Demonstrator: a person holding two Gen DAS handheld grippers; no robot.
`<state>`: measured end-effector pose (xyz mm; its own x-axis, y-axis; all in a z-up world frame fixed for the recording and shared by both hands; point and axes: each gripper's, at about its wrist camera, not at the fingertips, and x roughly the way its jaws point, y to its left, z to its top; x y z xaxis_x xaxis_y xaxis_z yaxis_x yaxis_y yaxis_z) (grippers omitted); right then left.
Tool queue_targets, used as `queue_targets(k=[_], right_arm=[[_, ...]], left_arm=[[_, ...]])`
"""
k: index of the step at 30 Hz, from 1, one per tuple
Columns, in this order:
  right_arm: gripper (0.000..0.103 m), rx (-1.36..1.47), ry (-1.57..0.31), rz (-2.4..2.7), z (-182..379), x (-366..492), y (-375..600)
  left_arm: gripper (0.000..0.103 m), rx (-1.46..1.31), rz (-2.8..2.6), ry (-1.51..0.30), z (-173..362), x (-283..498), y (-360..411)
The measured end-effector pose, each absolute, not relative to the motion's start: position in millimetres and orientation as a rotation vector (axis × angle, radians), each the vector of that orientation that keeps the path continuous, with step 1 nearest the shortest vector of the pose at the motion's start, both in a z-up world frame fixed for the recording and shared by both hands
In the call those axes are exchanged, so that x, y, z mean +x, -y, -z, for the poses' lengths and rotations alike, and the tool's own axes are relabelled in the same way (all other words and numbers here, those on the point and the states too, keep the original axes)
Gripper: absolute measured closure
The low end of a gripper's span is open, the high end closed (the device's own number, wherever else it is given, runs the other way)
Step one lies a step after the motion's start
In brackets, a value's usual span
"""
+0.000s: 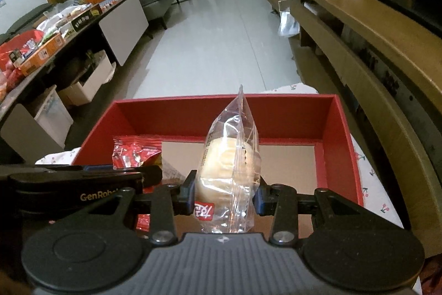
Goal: Organize snacks
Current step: 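Carry the red chip bag and the bun into the red box with both tools, then open both tools to release the chip bag and bun in the box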
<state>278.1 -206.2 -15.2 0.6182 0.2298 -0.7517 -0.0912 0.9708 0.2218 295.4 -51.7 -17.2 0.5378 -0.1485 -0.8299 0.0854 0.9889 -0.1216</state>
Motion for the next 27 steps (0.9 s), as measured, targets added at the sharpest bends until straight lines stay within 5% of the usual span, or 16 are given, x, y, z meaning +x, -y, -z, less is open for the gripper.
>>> queue_targets(k=[16,27], right_arm=[[0.054,0.110,-0.922,-0.160,33.6,281.1,201.4],[0.050,0.076,-0.872,-0.143,14.0,274.3,198.6]], left_arm=[[0.047,-0.022,0.113,-1.035,32.2,294.9,55.7],[0.036,-0.030,0.091,-1.008,15.7,287.6,50.5]])
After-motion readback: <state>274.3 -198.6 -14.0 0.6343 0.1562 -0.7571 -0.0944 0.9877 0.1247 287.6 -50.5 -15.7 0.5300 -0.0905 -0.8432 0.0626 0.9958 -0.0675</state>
